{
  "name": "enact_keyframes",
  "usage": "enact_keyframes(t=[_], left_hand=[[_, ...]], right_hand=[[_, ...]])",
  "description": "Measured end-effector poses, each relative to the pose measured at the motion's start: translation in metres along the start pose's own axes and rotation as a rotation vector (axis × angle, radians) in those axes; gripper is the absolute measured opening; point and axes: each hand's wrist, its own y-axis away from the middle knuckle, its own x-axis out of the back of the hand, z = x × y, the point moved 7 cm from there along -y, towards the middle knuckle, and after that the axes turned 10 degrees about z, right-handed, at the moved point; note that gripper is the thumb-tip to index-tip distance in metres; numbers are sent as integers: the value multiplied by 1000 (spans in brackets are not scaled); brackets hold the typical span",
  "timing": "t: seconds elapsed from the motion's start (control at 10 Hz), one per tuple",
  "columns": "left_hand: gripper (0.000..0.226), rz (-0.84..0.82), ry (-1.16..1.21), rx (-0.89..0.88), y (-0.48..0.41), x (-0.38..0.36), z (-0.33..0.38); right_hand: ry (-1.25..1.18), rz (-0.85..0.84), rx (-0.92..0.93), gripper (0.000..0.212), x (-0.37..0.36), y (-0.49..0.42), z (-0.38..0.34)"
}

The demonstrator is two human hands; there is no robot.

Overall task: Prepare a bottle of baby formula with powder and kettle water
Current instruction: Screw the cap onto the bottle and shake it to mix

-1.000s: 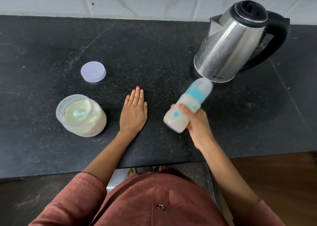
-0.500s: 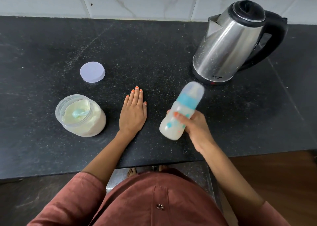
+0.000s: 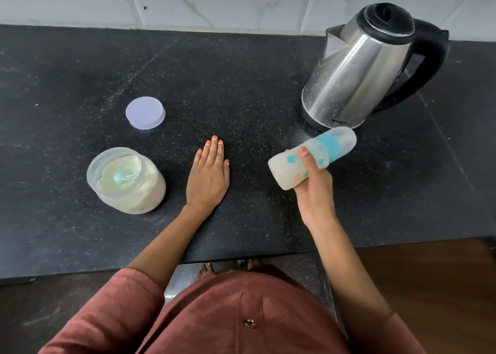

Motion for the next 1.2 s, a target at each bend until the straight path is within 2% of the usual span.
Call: enact_keyframes(t=[0.2, 0.3, 0.4, 0.5, 0.6, 0.7, 0.8, 0.9, 1.0, 1.1, 1.2], left_hand=[[49, -7, -7, -5, -1, 0, 0], [49, 1, -7, -4, -1, 0, 0], [49, -4, -6, 2, 0, -1, -1], [49, -4, -3, 0, -1, -1, -1], [49, -5, -2, -1, -1, -1, 0], [49, 3, 0, 0, -1, -2, -1], [49, 1, 0, 3, 0, -2, -1], [49, 1, 4, -2, -1, -2, -1], [49, 7, 11, -2, -1, -1, 0], [48, 13, 11, 0, 0, -2, -1], [49, 9, 6, -2, 0, -2, -1]], right_hand=[[526, -251, -2, 37, -9, 25, 28], [104, -91, -43, 26, -6, 9, 6], [-6, 12, 3, 16, -4, 3, -2], [383, -190, -20, 27, -11, 20, 21], [441, -259, -31, 41, -7, 24, 21], [-11, -55, -74, 34, 1, 3, 3], [21, 17, -39, 26, 2, 3, 7], [391, -184, -83, 44, -6, 25, 32], [329, -166, -44, 40, -1, 18, 18], [-91, 52, -57, 34, 8, -2, -2], [75, 47, -24, 33, 6, 5, 8]])
